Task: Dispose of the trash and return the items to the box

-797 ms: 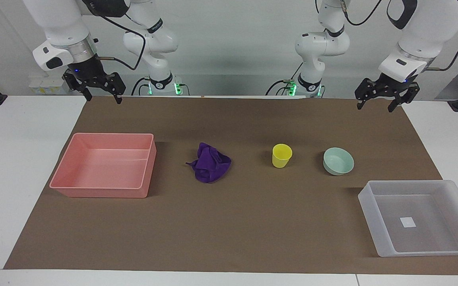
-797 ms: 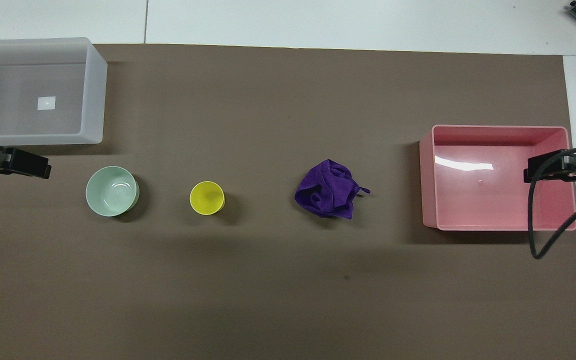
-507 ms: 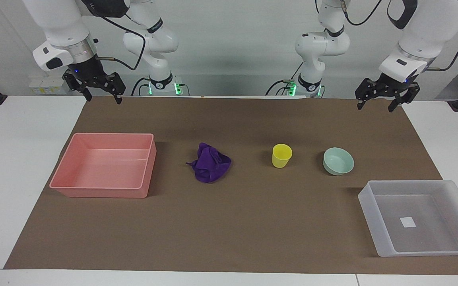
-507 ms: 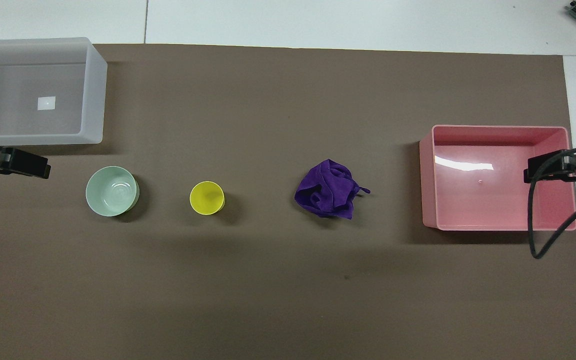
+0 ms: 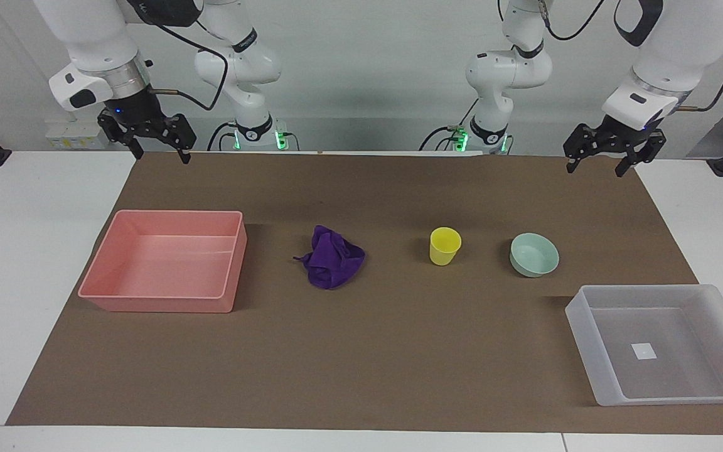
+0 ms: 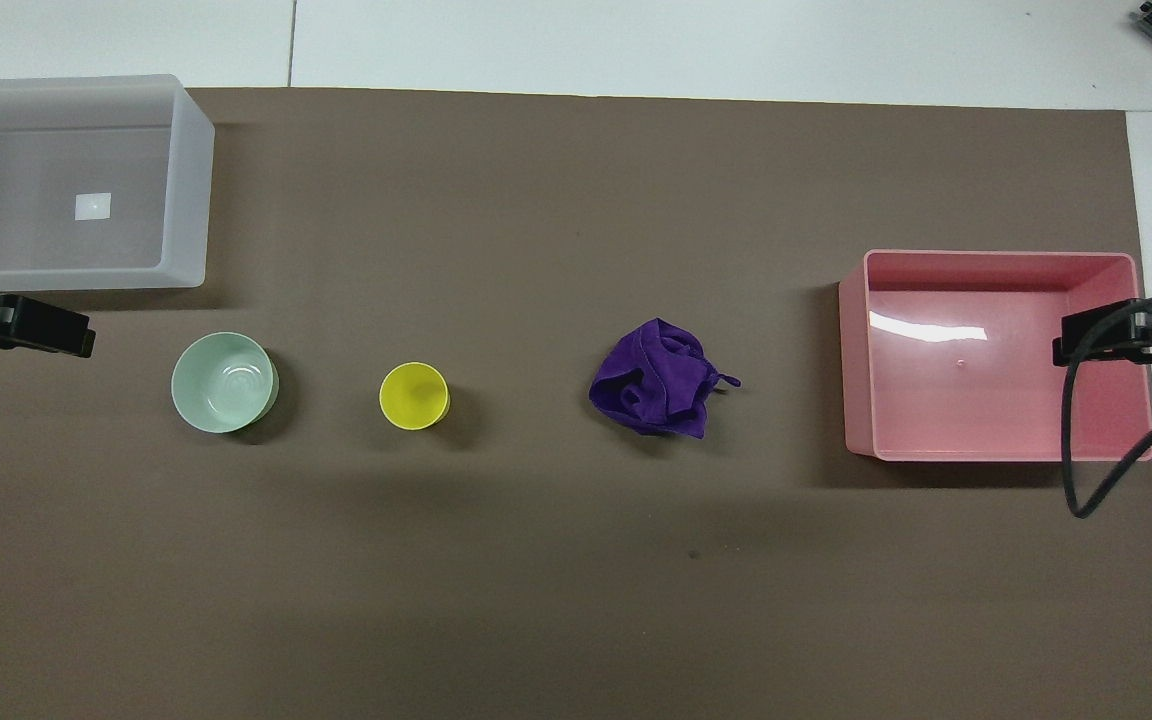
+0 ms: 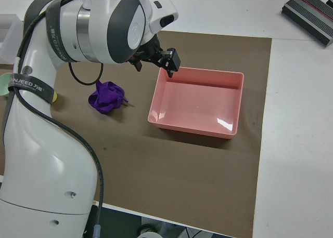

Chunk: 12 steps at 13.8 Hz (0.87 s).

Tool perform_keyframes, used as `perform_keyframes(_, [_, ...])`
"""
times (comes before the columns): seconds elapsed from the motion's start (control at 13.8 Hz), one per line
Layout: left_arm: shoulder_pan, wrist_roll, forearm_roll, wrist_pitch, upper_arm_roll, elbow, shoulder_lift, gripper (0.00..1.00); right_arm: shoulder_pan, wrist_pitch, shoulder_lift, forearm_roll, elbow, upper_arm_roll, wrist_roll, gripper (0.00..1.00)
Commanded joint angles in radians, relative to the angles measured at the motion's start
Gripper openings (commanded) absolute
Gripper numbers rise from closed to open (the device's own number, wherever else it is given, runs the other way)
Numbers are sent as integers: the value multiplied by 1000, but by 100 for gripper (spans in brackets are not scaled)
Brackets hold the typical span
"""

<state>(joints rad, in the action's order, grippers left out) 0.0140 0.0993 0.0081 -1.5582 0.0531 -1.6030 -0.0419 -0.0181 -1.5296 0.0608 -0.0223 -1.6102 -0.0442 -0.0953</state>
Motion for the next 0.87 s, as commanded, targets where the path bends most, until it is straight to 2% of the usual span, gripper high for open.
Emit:
perform_keyframes(0.0, [-9,-4,3,-52,1,-51,-27,100,15,-45,45,22,-75,3,23,100])
perform_keyframes(0.29, [-26,-4,3,-129,1,-132,-39,100,-71,-185,60,21,-140,7,-6,100])
perform_keyframes(0.43, [-49,-3,1,-205,1,-198,-39,100,-130,-277,35,21,-187,7,-76,100])
perform_keyframes(0.58, [-55,-1,1,-304,1,-288,-39,100,-207,-372,-24,21,-195,7,-156,100])
perform_keyframes(0.8, [-69,-3,0,-432,1,-382,-18,100,-314,-532,-152,21,-195,7,-276,100])
